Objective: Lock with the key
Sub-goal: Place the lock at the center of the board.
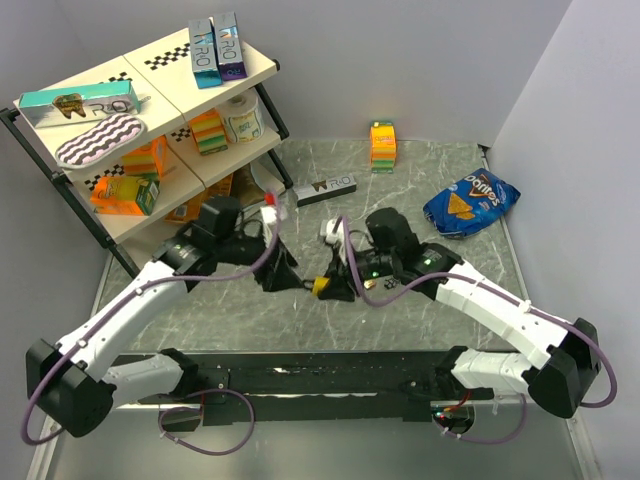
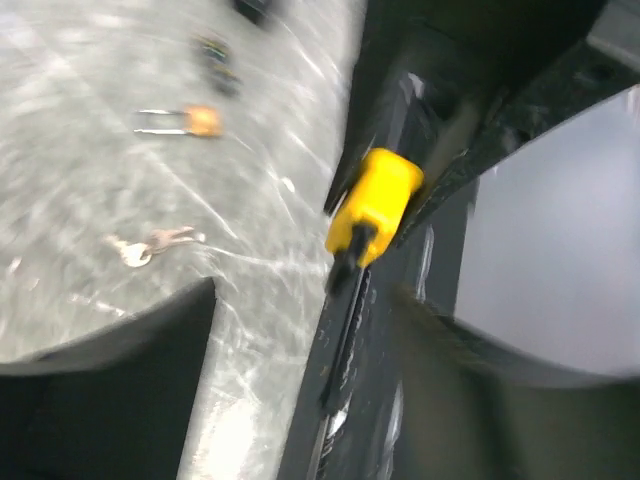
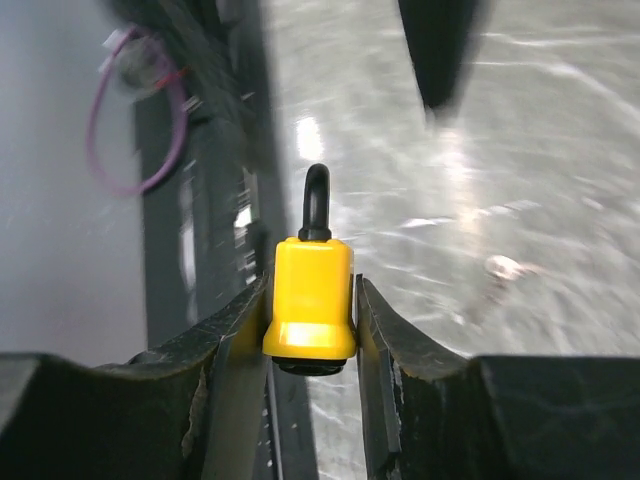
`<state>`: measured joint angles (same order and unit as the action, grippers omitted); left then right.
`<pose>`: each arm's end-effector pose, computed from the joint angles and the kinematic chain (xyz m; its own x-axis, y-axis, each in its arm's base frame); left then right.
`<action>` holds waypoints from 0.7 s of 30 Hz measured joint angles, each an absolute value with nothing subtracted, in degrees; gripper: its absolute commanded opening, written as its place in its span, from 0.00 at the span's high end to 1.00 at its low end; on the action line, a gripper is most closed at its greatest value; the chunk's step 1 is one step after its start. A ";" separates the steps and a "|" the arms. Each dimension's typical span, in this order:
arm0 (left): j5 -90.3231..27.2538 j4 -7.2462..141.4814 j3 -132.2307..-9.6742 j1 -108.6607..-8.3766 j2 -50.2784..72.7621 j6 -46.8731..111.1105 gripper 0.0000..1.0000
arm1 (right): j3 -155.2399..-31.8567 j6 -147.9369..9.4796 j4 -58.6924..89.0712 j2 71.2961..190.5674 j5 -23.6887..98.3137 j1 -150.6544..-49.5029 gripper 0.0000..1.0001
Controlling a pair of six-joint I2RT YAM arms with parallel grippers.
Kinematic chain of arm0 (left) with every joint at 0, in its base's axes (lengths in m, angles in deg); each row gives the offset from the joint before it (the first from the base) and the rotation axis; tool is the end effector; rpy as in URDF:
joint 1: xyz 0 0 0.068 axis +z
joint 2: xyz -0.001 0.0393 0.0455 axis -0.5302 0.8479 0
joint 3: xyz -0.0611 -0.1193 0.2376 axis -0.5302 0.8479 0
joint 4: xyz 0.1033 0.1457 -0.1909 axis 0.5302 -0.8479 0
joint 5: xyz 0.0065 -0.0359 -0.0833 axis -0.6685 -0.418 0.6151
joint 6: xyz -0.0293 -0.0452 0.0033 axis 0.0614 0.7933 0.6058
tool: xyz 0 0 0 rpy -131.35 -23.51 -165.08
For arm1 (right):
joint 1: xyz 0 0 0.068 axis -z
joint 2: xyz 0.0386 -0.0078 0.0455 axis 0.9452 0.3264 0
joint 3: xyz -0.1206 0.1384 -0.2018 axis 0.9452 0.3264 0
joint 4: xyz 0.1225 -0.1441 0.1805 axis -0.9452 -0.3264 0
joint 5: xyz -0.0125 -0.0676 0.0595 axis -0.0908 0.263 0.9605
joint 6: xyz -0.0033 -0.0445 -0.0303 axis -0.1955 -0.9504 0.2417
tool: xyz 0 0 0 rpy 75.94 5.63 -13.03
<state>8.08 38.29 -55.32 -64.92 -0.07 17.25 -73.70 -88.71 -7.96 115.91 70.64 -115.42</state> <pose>0.1841 -0.1506 0.3231 -0.4216 0.3187 -0.8489 0.9046 0.2123 -0.3696 0.1608 0.1906 0.3136 -0.1883 -0.4171 -0.8891 -0.9820 0.0682 0.1760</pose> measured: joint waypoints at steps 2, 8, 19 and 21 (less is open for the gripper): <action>5.70 41.31 -54.84 -61.97 -1.49 25.03 0.11 | -73.70 -86.28 -6.78 115.52 69.40 -112.40 1.00; -1.16 50.62 -54.57 -59.85 -3.35 48.90 0.01 | -73.70 -77.52 -0.97 112.72 61.83 -107.05 1.00; -8.68 60.50 -54.40 -59.85 3.34 73.27 0.01 | -74.12 -64.82 9.50 116.48 53.97 -107.33 1.00; -9.23 61.40 -54.40 -59.85 3.89 75.15 0.03 | -74.12 -63.86 10.24 117.38 52.81 -107.88 1.00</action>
